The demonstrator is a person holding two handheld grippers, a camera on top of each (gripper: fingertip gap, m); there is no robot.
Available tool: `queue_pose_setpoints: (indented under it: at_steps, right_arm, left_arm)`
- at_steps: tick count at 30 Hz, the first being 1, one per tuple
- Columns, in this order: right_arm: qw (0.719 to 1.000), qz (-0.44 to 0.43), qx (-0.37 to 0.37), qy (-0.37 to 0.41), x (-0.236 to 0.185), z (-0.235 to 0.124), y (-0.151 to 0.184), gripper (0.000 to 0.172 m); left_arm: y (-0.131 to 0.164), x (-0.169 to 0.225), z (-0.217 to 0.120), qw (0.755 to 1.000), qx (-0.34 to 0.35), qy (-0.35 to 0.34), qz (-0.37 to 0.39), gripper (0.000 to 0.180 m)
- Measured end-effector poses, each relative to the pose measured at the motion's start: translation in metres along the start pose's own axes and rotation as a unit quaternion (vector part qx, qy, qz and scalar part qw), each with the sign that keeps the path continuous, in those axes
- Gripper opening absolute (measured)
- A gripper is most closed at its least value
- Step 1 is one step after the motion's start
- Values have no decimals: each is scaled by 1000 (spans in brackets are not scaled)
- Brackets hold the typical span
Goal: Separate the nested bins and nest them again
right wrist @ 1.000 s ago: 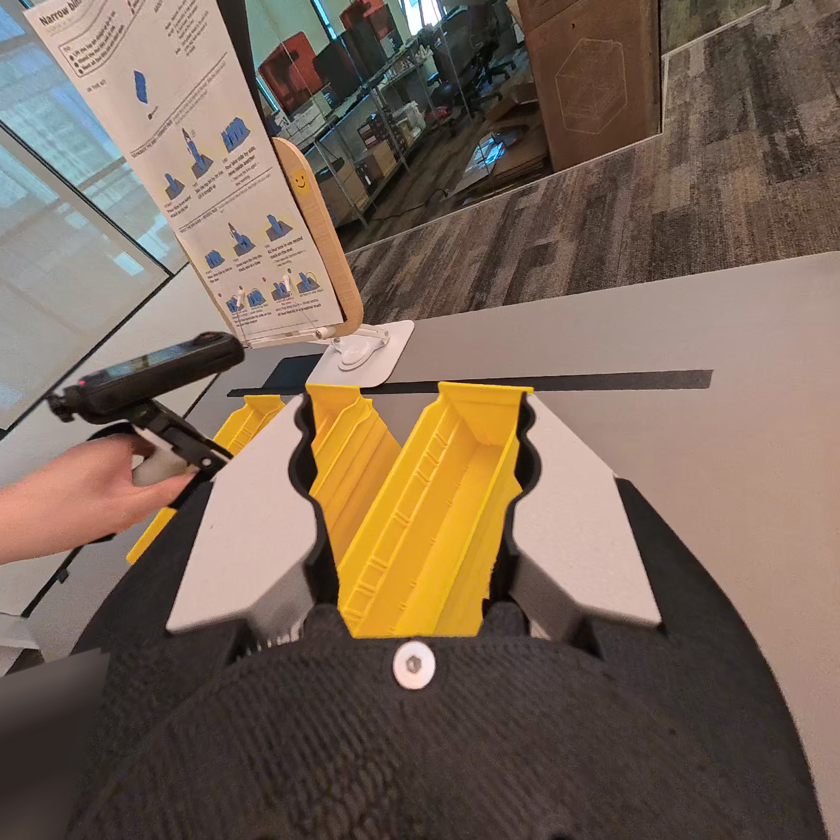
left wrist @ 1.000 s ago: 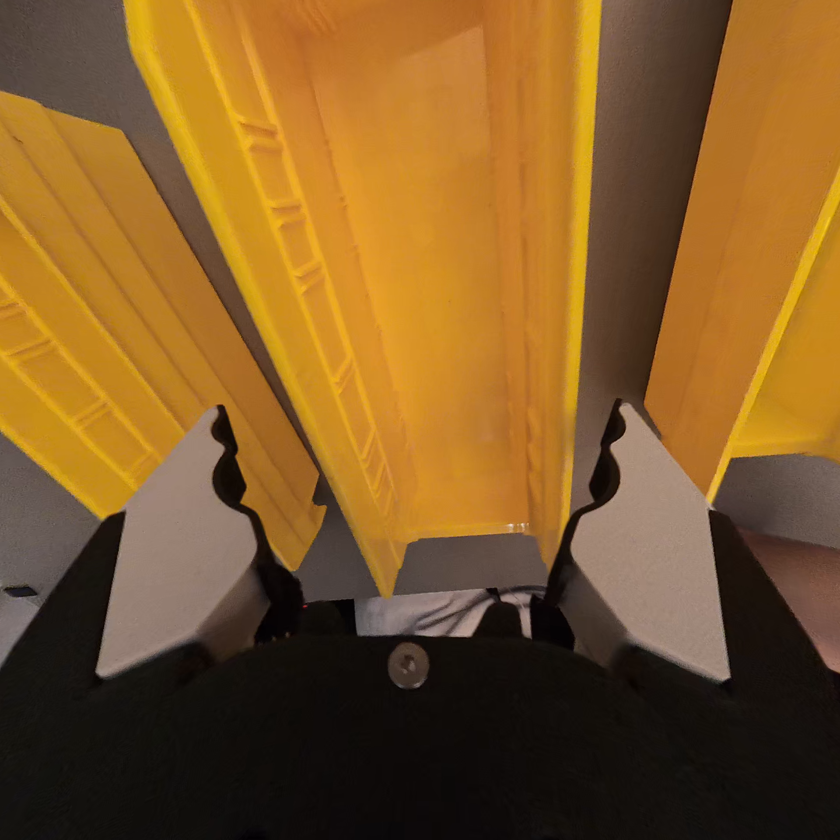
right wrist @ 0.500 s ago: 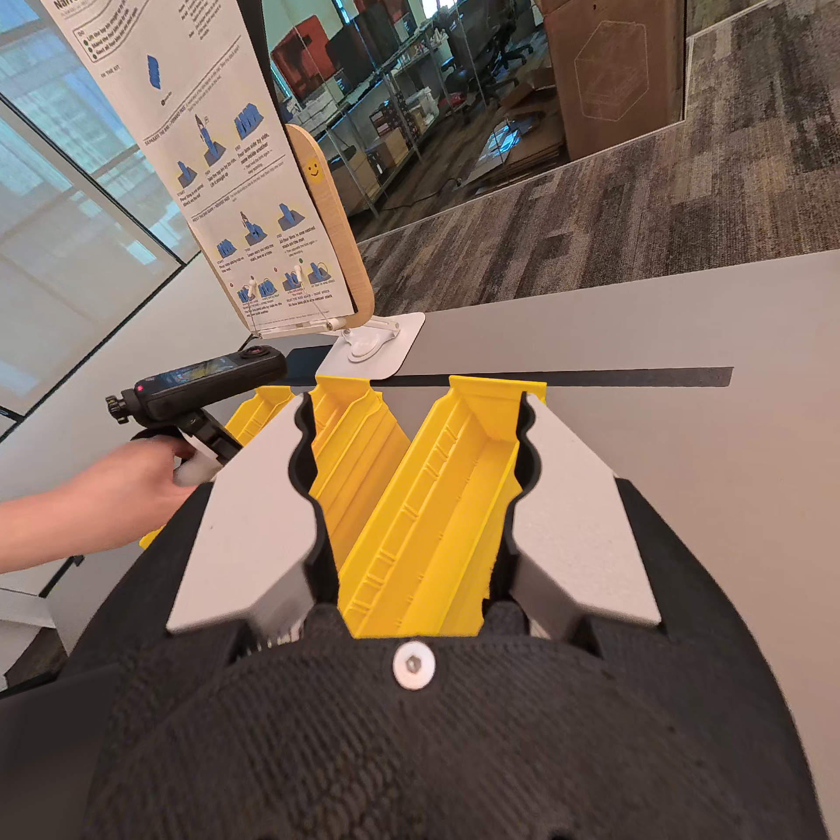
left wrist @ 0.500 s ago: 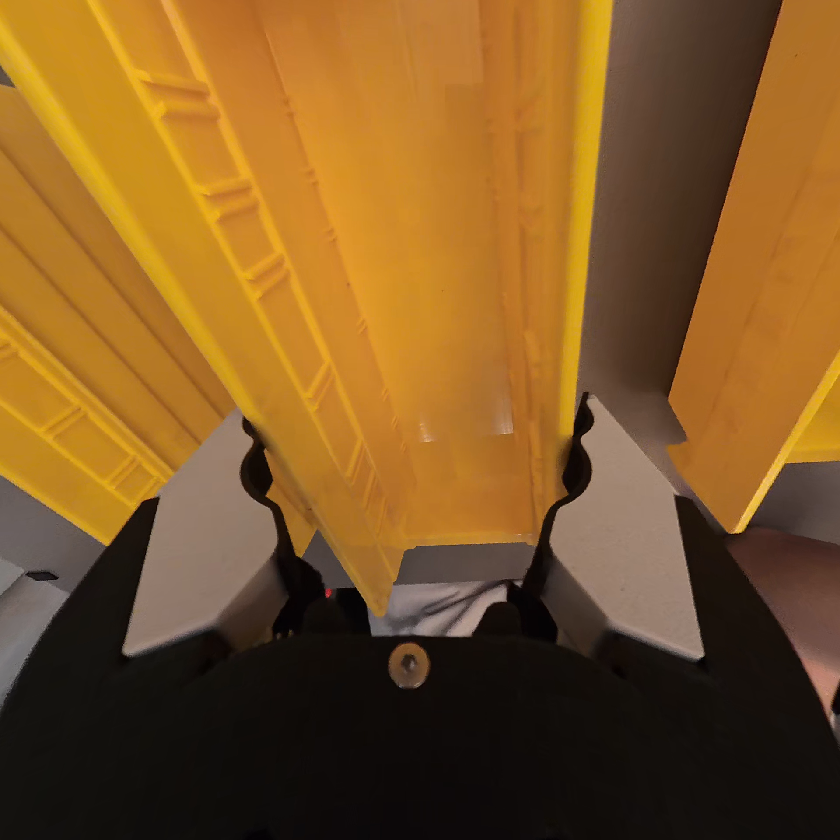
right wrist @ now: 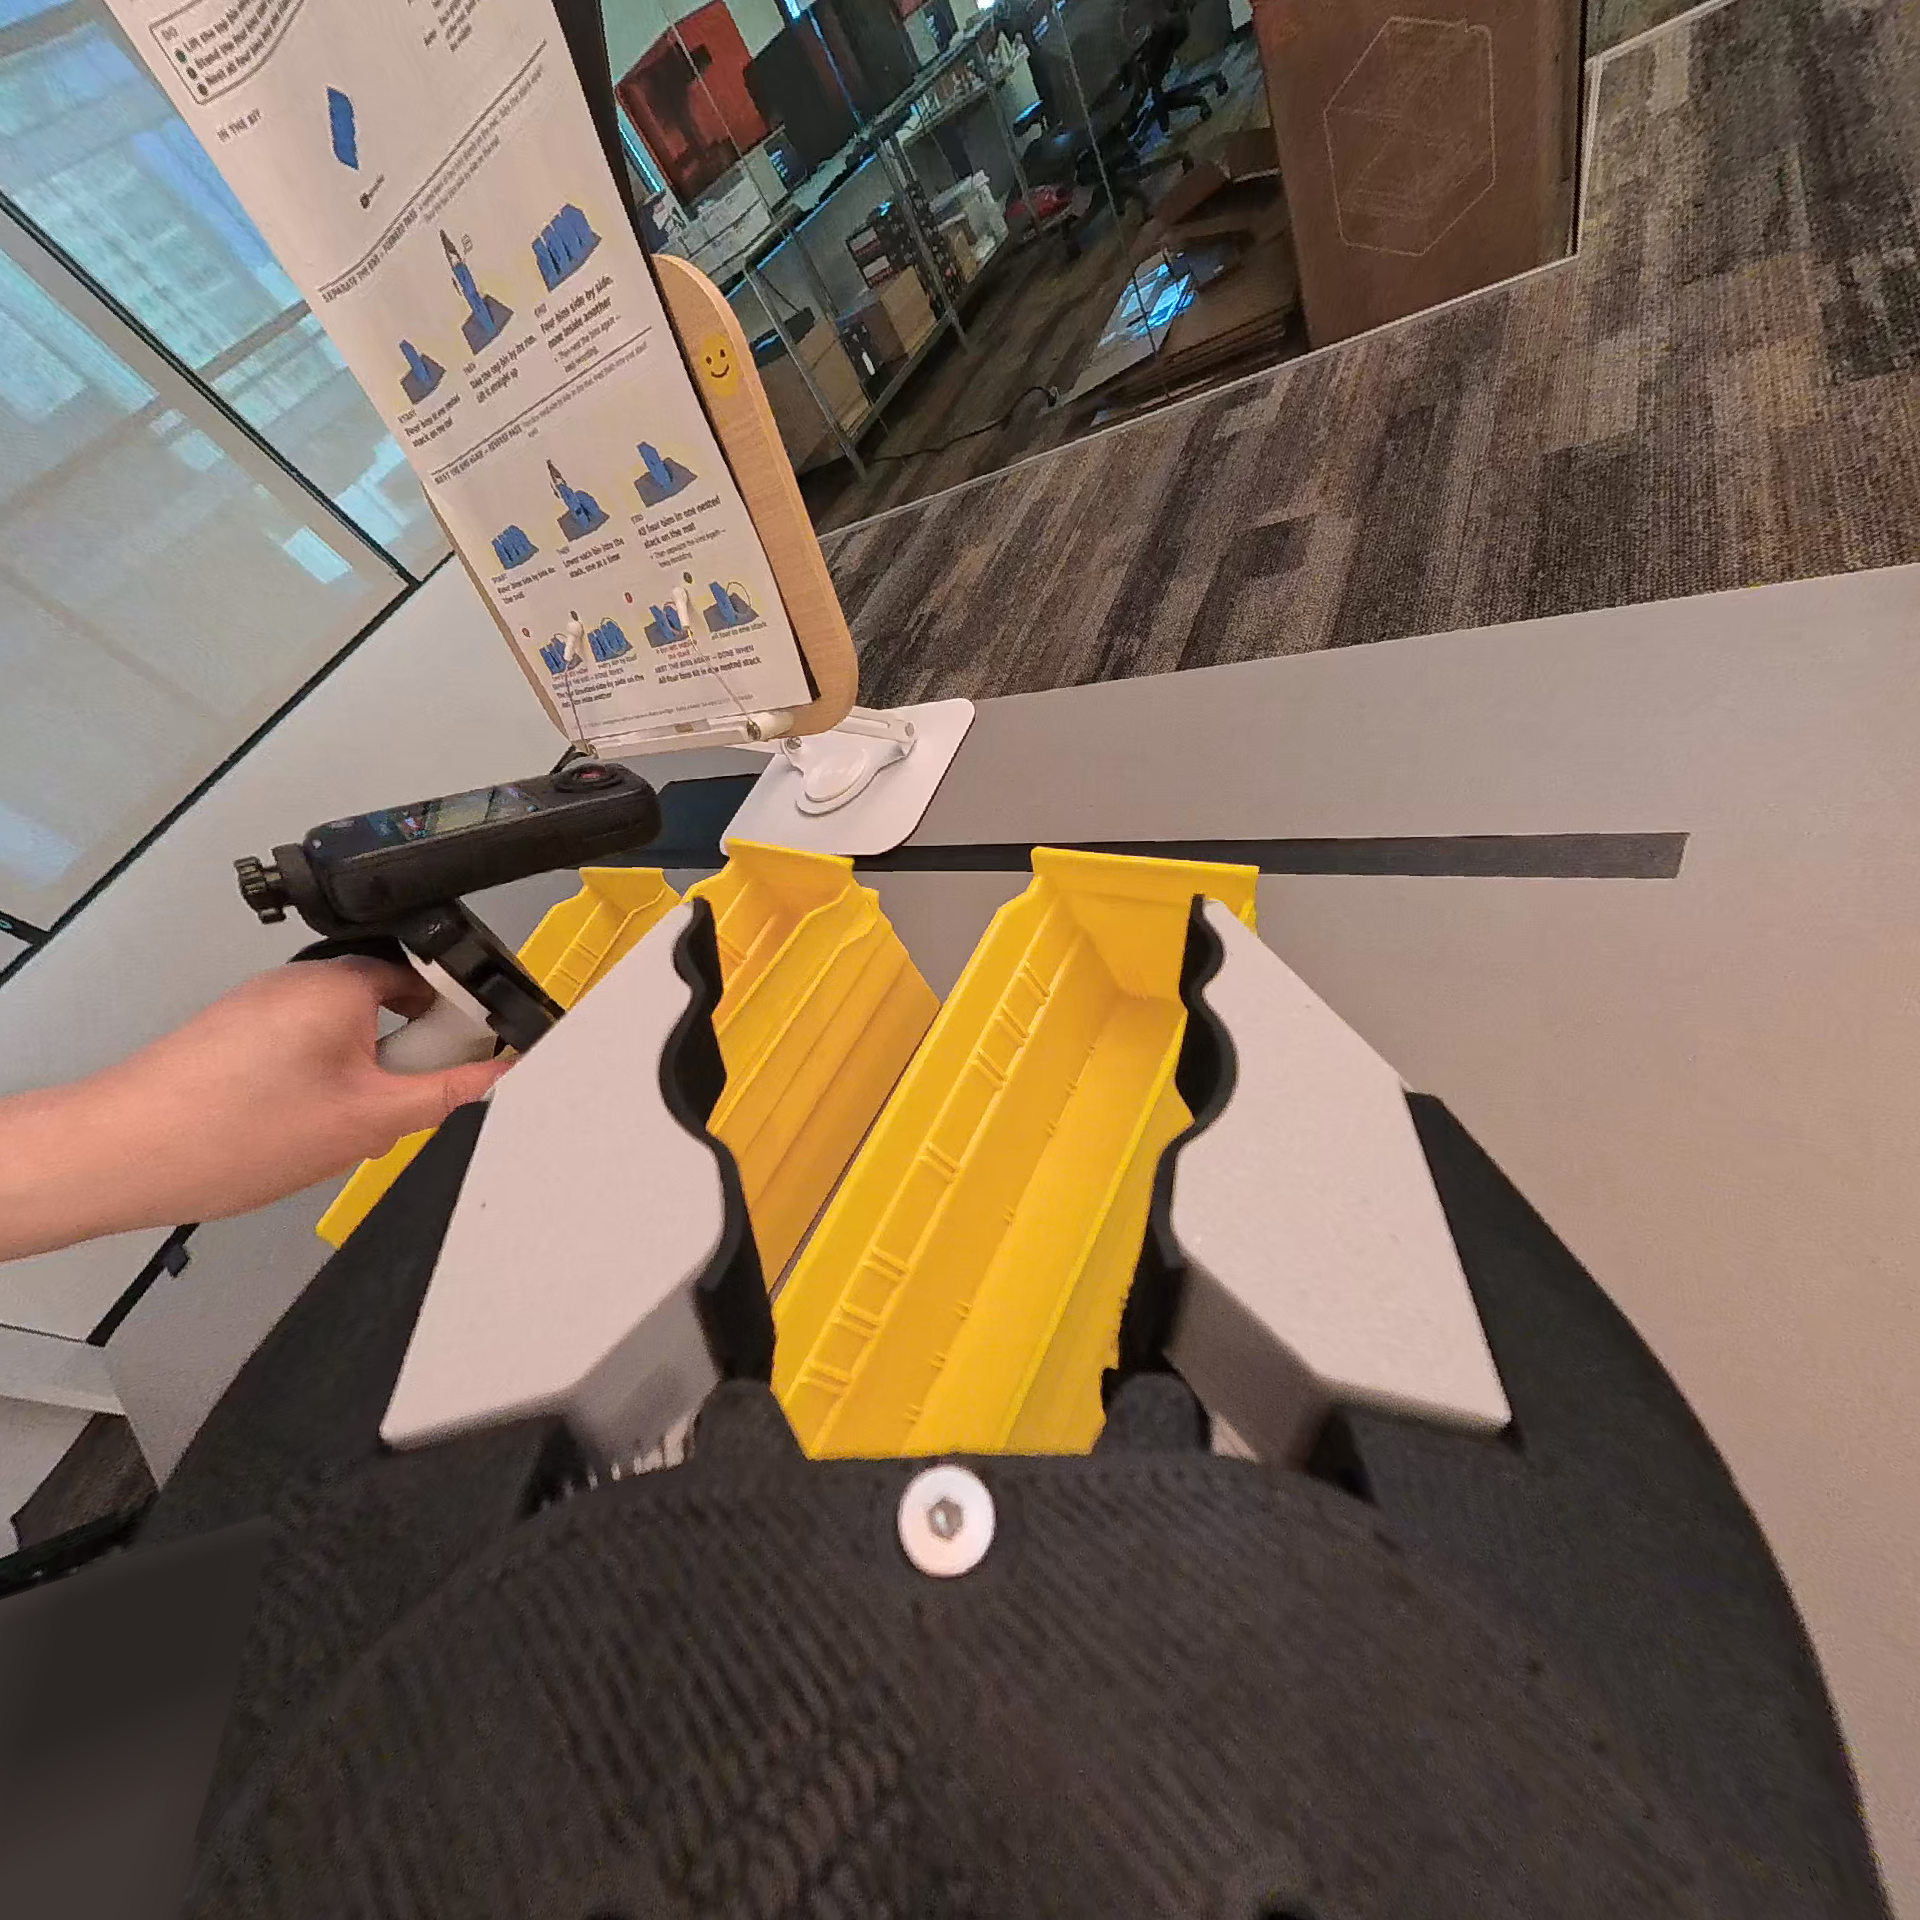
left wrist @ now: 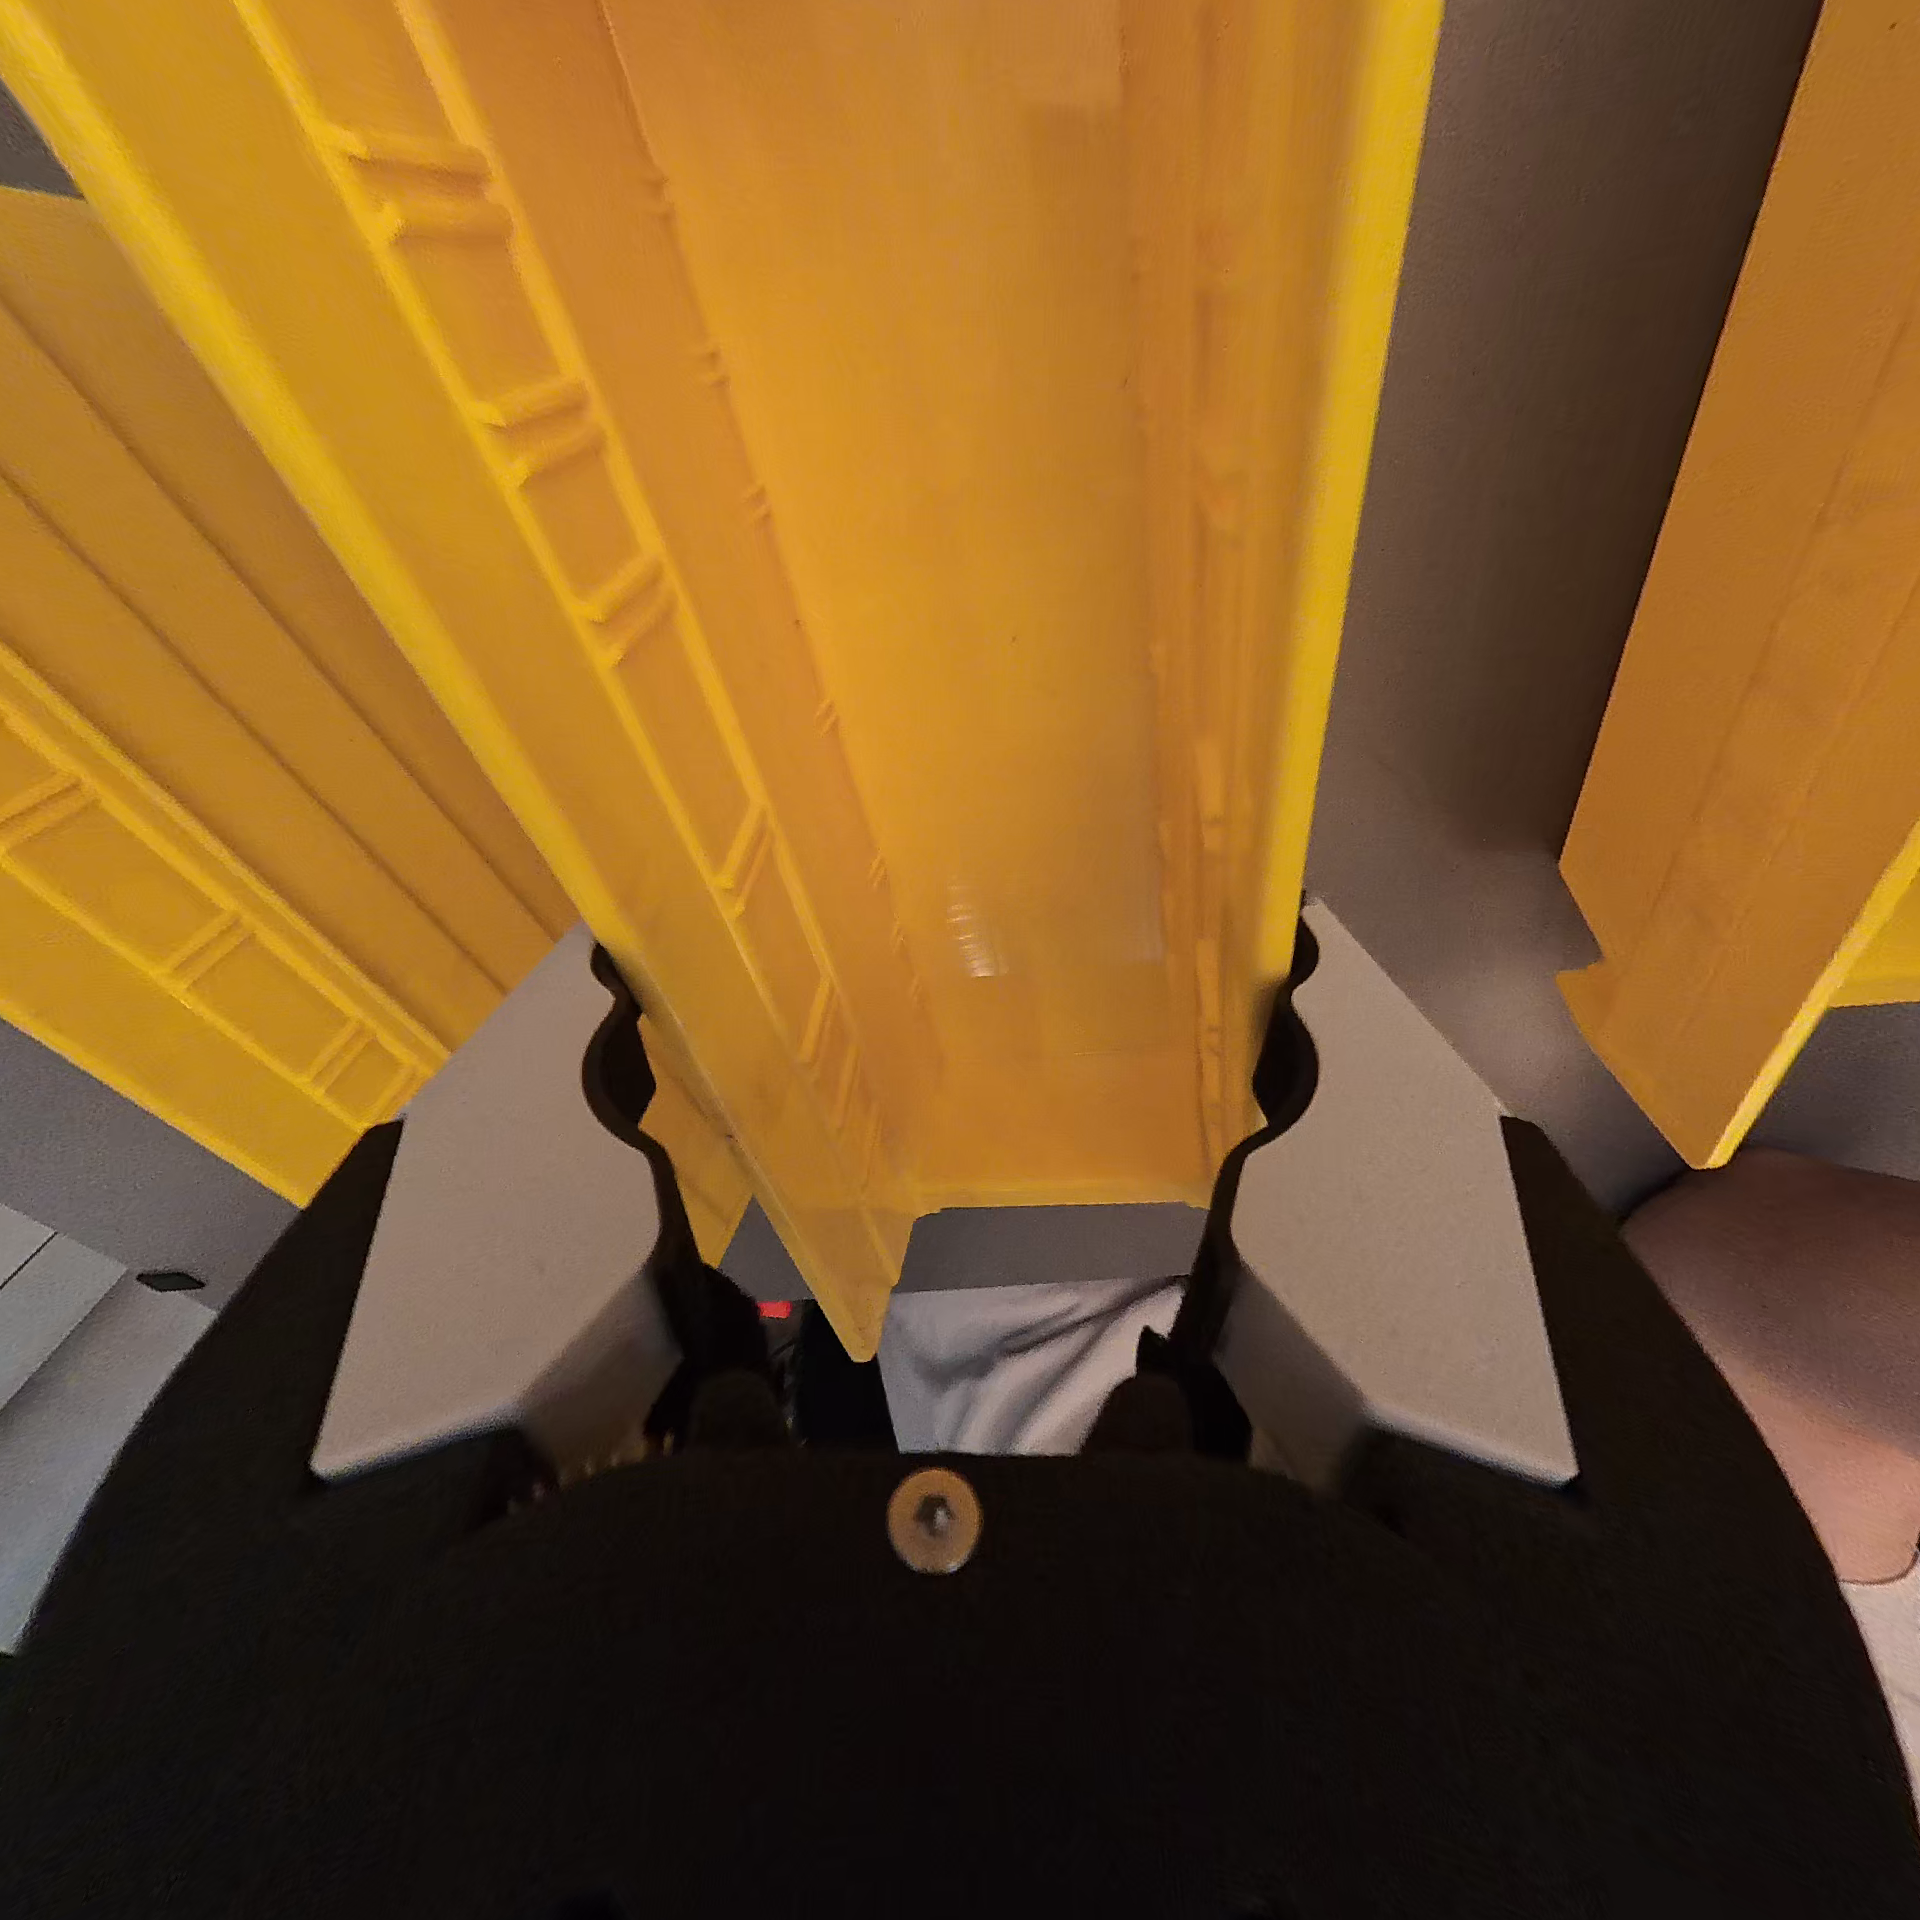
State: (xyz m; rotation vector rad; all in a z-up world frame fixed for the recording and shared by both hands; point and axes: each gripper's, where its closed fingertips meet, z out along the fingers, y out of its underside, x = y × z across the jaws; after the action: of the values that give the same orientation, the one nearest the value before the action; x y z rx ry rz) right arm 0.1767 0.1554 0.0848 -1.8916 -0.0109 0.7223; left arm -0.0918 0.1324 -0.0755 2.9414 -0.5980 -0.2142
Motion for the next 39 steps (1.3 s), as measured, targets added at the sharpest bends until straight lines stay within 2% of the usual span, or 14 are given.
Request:
queue_pose_setpoints:
  at_steps: [28, 39]
  right_arm:
    - [1000, -1, -12, 4, 2, 4, 4, 89]
    - [1000, 0, -15, 5, 4, 6, 5, 89]
  left_arm:
    - [-1, -3, -33, 1000, -7, -23, 19, 117]
    - [7, -9, -35, 999, -23, -35, 23, 117]
